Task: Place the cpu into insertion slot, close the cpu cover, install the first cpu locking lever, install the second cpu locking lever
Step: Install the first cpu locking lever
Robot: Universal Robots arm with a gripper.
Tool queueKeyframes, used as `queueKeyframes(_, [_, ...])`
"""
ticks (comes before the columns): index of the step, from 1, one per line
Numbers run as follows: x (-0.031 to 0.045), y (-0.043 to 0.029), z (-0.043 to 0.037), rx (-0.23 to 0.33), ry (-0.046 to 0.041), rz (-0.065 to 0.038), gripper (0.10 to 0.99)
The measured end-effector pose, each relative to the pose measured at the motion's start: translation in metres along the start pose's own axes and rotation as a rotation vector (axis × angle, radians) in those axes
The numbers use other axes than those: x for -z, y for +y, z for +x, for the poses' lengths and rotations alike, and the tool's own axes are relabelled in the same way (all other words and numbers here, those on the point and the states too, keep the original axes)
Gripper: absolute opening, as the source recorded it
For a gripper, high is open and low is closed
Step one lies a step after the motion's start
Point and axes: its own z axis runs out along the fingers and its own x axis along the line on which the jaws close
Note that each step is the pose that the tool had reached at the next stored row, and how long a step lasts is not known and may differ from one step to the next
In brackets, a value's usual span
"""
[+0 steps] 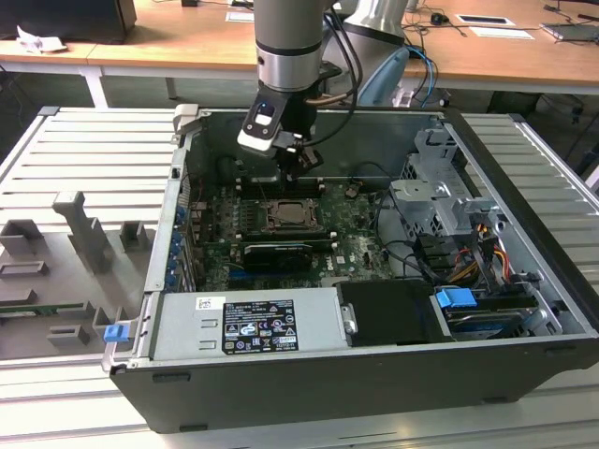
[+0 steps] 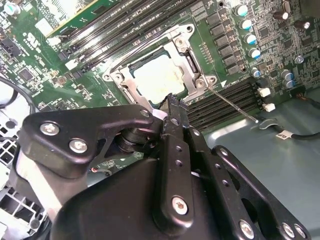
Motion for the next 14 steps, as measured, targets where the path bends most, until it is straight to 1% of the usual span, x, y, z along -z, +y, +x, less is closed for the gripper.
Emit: queueKeyframes(14, [0.0000, 0.0001, -0.0001, 0.066, 0.0039, 0.000, 0.106])
